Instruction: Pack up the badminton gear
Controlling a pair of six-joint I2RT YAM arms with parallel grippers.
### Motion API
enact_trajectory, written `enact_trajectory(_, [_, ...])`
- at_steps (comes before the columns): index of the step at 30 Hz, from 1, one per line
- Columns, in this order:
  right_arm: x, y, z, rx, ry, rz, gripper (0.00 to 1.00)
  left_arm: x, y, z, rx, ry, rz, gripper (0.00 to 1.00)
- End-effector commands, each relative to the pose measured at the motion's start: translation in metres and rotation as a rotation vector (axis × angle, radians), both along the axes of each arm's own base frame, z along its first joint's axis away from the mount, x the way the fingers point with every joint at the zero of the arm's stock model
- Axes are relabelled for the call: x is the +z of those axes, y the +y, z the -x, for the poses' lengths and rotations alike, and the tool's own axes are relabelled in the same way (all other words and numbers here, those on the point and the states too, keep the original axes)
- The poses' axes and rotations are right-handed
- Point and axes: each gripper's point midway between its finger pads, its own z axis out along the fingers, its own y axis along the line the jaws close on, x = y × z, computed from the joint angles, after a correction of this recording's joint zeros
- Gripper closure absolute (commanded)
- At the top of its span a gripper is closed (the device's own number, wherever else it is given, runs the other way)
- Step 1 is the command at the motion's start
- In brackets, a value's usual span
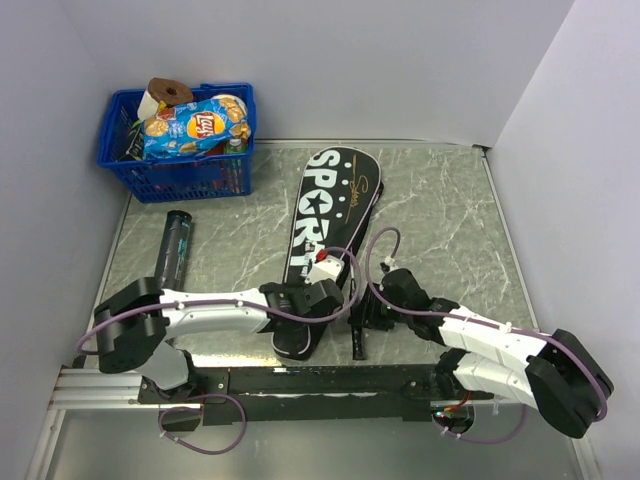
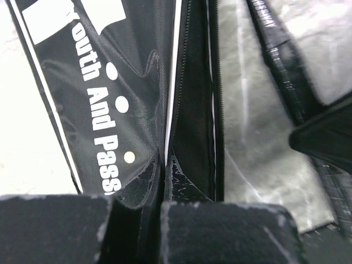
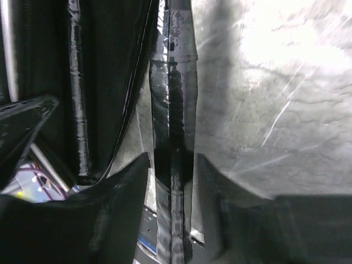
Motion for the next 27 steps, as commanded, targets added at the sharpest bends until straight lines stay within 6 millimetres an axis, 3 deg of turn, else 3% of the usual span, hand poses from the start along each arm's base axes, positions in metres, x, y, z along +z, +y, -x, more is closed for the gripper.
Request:
enact_trajectory(1, [0.007,0.014,-0.002,-0.004,-0.021,-0.088,0.69,0.027,-0.026,0.007,-0.038,0.019,0.189,0.99])
enact_trajectory(6, [0.016,0.025,0.001,0.015,-0.027,-0.184,0.96,0.028,-0.029,0.013,-0.053,0.044,0.262,0.99])
enact_trajectory(8, [0.021,0.03,0.001,0.014,-0.024,-0.212,1.0,0.025,-0.03,0.015,-0.053,0.051,0.276,0.99])
enact_trajectory(16, [0.057,0.066,-0.011,0.031,-0.07,-0.344,1.0,0.023,-0.036,0.027,-0.064,0.107,0.359,0.99])
enact_trajectory(24, [0.066,0.113,-0.02,0.115,-0.071,-0.463,1.0,0.042,-0.038,0.034,-0.053,0.124,0.503,0.99])
enact_trajectory(25, [0.07,0.119,-0.022,0.131,-0.075,-0.477,1.0,0.037,-0.034,0.037,-0.049,0.13,0.505,0.99])
enact_trajectory(26, [0.066,0.124,-0.018,0.157,-0.054,-0.477,0.98,0.042,-0.033,0.037,-0.049,0.126,0.527,0.99])
enact_trajectory(27, [0.065,0.126,-0.016,0.17,-0.05,-0.483,0.84,0.044,-0.032,0.036,-0.041,0.125,0.546,0.99])
